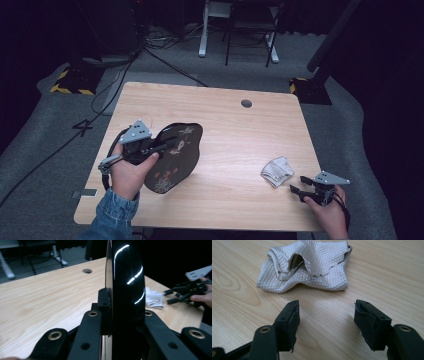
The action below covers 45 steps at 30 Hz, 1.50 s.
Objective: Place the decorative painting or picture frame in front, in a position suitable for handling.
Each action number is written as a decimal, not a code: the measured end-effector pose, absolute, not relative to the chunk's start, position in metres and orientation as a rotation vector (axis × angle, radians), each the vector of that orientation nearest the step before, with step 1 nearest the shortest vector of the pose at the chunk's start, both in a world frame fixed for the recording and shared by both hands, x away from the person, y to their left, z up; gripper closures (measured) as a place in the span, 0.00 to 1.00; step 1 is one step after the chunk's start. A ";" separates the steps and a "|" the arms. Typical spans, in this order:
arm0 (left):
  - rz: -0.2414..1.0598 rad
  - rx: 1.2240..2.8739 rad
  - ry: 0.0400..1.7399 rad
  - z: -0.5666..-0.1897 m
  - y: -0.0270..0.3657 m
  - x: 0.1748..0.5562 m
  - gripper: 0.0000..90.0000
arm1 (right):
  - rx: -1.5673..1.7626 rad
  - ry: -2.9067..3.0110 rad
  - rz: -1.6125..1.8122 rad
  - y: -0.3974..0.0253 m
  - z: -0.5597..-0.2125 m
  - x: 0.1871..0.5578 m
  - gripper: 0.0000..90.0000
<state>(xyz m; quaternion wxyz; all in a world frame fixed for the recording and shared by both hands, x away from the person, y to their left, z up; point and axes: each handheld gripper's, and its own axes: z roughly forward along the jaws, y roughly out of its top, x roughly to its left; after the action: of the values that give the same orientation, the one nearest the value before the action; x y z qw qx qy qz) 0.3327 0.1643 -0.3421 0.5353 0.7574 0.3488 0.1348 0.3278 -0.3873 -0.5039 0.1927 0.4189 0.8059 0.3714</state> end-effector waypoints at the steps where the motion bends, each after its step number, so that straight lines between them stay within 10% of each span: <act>1: 0.315 1.805 0.817 -0.341 0.160 0.333 0.89 | 1.176 2.262 1.042 -0.387 -0.504 0.328 0.42; 45: 0.144 1.742 0.645 -0.374 0.060 0.331 0.89 | 1.161 2.277 1.051 -0.387 -0.504 0.327 0.41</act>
<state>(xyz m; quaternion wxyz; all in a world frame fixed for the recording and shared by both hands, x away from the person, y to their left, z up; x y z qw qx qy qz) 0.3314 0.0604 -0.3738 0.5966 0.7504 0.2779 0.0619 0.3271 -0.3875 -0.5039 0.1878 0.4128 0.8092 0.3736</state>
